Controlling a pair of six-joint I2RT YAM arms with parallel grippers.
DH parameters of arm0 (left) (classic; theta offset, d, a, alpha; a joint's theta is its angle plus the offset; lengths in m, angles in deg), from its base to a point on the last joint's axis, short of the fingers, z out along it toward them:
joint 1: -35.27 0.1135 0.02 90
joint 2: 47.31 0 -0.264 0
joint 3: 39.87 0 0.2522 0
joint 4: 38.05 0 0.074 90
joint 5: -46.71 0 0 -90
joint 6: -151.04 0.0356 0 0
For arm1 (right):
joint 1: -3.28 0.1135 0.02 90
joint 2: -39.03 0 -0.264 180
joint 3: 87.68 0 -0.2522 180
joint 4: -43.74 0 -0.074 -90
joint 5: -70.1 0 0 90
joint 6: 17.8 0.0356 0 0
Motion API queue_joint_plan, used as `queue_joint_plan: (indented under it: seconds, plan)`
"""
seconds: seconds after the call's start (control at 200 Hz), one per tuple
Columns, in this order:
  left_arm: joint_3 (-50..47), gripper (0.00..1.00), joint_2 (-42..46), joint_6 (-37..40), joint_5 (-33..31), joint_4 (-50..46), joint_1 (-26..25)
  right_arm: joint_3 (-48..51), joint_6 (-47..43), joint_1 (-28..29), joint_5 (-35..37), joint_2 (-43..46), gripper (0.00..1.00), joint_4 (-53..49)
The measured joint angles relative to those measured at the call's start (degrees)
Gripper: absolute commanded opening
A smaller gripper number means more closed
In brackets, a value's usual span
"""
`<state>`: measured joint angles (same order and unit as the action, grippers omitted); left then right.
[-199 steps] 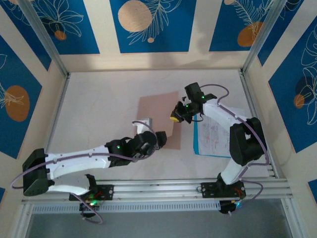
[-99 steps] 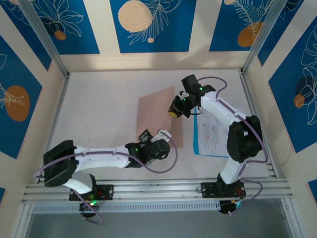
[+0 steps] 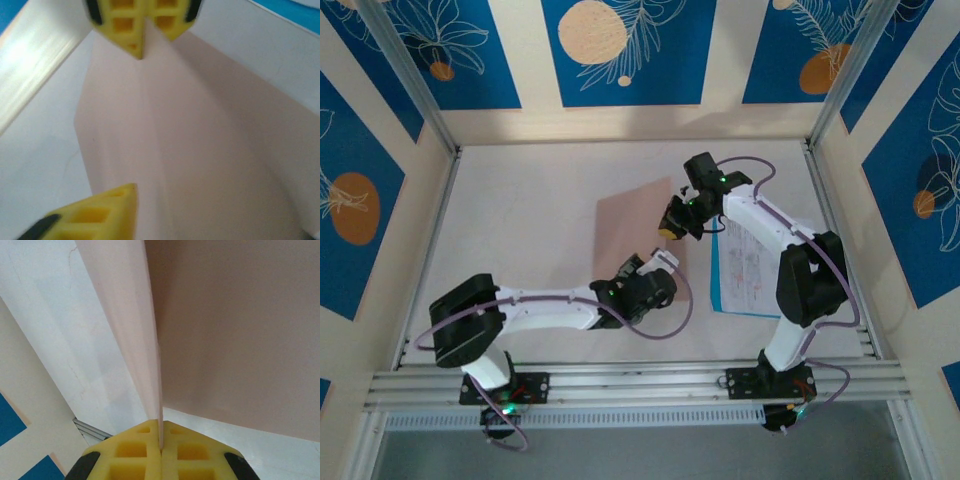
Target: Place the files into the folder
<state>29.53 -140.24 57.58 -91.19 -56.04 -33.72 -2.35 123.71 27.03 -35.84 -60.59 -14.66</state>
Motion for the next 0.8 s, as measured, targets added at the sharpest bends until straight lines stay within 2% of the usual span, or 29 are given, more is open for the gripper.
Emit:
queue_joint_plan:
  seconds: [0.08, 0.2, 0.365, 0.475, 0.675, 0.8]
  plan:
    - [0.17, 0.0, -0.48, 0.94, -0.22, 0.17, 0.0, 0.0, 0.0, 0.04, 0.09, 0.0, 0.0, 0.0]
    - [0.26, 0.0, -0.48, 0.66, -0.81, 0.35, 0.0, 0.0, 0.0, -0.02, 0.28, 0.0, 0.0, 0.07]
    - [0.22, 0.0, 0.09, 0.39, -0.85, 0.39, 0.0, 0.02, -0.28, -0.11, -0.52, 0.39, 0.58, 0.74]
    - [-0.57, 0.0, 2.51, -0.42, -0.79, 0.48, 0.07, 1.75, -0.39, -0.28, 0.61, 4.96, 0.8, 3.26]
    - [-3.76, 0.0, 8.59, -2.95, 0.07, 1.25, 0.26, 10.19, 1.42, -2.86, 4.7, 22.73, 0.83, 9.97]
    - [-6.36, 0.0, 12.26, -5.11, 1.31, 1.75, 0.33, 20.48, 4.31, -4.02, 7.72, 29.64, 0.68, 14.47]
